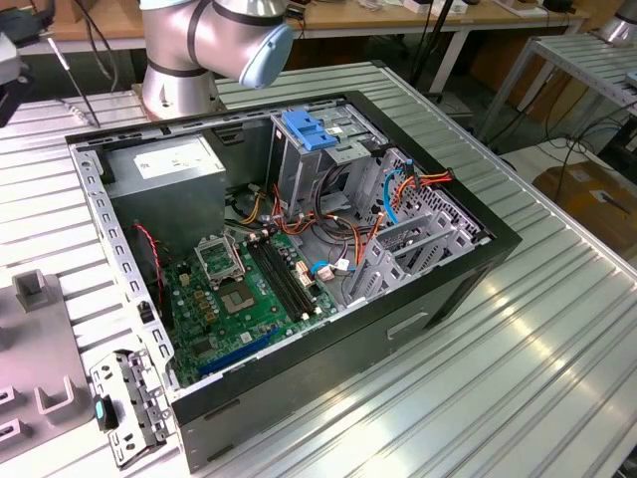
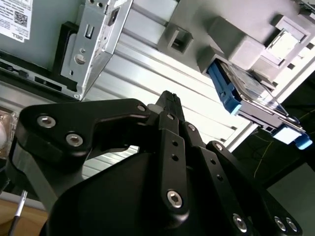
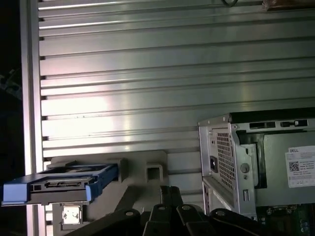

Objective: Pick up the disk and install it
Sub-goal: 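Reach for the disk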

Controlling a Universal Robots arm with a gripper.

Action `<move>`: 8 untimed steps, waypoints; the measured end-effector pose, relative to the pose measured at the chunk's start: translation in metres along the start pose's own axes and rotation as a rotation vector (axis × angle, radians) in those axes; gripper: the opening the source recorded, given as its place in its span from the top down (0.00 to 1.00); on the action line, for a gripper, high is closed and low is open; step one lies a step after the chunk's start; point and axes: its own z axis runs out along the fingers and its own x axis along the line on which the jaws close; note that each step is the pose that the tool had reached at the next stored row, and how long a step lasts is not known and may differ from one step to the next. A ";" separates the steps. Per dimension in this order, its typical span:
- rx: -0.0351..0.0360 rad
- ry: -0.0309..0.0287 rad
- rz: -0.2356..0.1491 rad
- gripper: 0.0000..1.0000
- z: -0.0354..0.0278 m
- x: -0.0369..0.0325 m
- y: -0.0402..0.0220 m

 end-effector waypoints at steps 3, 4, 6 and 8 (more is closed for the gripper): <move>0.0000 0.0012 0.000 0.89 0.0002 0.0144 -0.0011; -0.0003 0.0018 0.000 0.89 0.0003 0.0197 -0.0015; -0.0004 0.0031 0.000 0.89 0.0005 0.0289 -0.0023; -0.0004 0.0050 0.000 0.89 0.0006 0.0377 -0.0029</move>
